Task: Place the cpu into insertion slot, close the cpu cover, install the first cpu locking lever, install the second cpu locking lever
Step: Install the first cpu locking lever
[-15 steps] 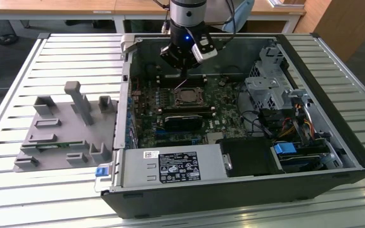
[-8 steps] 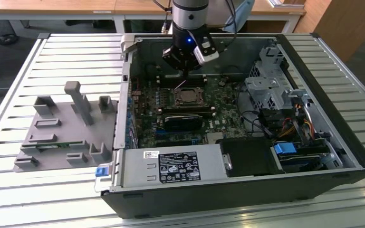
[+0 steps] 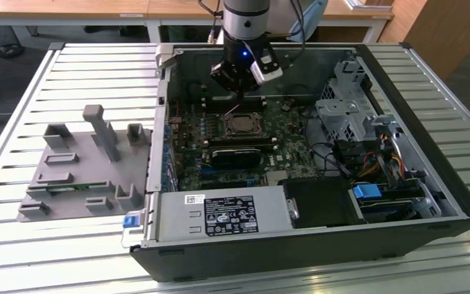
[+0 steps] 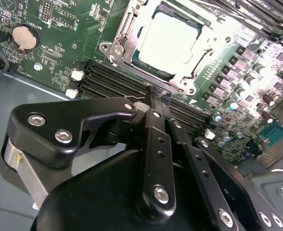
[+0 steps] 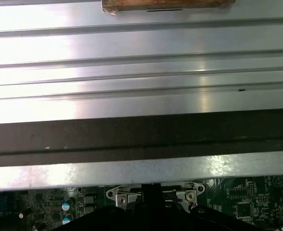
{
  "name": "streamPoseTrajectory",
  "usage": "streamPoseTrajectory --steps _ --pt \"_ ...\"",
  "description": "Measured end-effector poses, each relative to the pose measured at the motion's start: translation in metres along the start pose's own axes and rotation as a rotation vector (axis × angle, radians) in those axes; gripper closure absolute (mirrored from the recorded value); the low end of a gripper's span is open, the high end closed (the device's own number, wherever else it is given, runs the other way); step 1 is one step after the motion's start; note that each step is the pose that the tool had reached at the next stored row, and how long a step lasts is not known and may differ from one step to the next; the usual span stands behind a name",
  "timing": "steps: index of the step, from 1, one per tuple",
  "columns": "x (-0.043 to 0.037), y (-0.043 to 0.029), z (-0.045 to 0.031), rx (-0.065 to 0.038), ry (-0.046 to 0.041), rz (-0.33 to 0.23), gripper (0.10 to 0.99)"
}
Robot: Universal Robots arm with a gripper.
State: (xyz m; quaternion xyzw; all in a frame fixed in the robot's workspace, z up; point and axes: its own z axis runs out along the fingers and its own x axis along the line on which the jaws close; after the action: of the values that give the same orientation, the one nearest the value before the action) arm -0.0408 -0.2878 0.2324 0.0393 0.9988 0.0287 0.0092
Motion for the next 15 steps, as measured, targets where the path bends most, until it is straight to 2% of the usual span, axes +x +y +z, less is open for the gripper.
streamPoseTrajectory --steps 15 --pt "-0.0136 0.0048 0.0108 0.000 0.0001 -0.004 0.980"
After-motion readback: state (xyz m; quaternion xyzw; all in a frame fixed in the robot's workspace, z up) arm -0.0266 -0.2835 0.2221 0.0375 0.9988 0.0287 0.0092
